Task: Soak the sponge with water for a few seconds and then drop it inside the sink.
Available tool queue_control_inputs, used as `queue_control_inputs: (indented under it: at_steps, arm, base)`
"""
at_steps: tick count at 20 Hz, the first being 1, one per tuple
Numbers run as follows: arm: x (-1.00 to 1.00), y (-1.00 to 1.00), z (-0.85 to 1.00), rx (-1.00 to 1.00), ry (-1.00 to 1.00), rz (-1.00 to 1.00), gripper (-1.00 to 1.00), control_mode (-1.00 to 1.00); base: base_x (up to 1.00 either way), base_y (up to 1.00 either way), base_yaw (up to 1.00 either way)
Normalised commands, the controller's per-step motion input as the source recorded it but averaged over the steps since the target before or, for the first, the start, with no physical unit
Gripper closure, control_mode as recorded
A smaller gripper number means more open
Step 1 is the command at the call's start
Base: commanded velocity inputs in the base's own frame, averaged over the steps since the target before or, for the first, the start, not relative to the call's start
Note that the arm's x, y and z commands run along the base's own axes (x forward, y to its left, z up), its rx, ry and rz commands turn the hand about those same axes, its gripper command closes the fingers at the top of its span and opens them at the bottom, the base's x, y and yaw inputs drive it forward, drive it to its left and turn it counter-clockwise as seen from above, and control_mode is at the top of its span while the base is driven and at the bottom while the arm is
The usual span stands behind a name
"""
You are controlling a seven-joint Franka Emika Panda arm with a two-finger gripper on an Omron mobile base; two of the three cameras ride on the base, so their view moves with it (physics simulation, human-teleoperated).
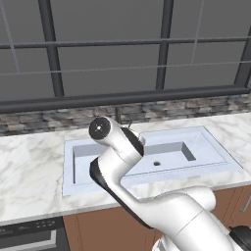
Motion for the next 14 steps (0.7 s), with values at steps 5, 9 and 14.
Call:
queue_control_inputs:
  at_steps: [5,9,14]
  arm:
    - [0.00,-0.08,0.00,0.08,0.00,0.00,1.00,-1.00]
    - [0.03,-0.11,-0.07,0.06,0.00,-0.01,1.00,-1.00]
    - [0.07,-0.09,-0.29,0.02,0.00,-0.03,1.00,-1.00]
  base:
    - [0.00,0.00,0.00]
    - [0.00,0.00,0.00]
    - [0.00,0.00,0.00]
